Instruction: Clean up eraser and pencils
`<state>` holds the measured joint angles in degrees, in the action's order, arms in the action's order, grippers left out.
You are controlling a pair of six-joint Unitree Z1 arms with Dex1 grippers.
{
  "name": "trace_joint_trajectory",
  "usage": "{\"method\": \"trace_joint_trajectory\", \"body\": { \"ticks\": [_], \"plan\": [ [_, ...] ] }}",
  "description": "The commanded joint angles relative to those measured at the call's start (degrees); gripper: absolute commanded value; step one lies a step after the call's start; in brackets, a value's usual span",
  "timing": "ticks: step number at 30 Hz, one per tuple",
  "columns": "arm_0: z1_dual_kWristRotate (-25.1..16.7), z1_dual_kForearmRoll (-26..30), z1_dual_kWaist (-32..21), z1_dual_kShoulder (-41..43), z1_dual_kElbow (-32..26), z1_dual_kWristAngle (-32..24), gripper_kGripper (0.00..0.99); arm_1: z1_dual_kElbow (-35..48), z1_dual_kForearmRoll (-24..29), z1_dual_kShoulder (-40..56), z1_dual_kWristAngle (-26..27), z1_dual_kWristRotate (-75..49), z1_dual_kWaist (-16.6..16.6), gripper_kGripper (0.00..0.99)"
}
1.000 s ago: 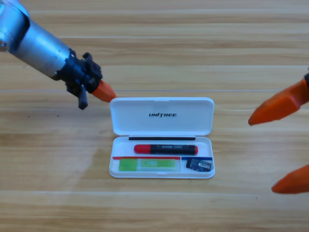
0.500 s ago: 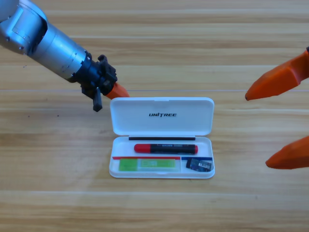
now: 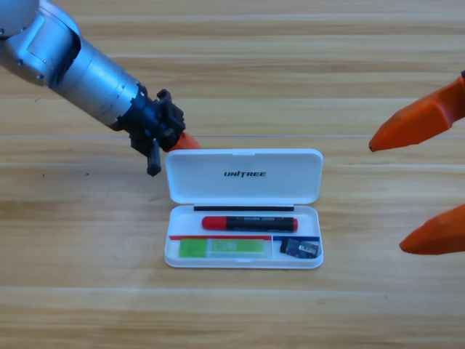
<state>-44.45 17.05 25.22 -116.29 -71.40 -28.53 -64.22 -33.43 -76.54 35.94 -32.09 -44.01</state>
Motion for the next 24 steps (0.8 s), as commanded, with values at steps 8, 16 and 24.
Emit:
{"method": "trace_joint_trajectory", "body": {
  "ticks": [8,16,24],
  "plan": [
    [0.2,2.5,2.5,1.5,2.0,-2.7,0.000,0.9,0.2,-1.2,1.1,0.5,-0.6,0.931],
    [-1.0,3.2,4.8,2.8,3.8,-3.0,0.000,0.9,0.2,-1.2,1.1,0.5,-0.6,0.931],
    [-1.5,3.1,6.2,2.7,4.4,-2.6,0.000,1.0,0.2,-1.3,1.1,0.5,-0.8,0.931]
  ]
}}
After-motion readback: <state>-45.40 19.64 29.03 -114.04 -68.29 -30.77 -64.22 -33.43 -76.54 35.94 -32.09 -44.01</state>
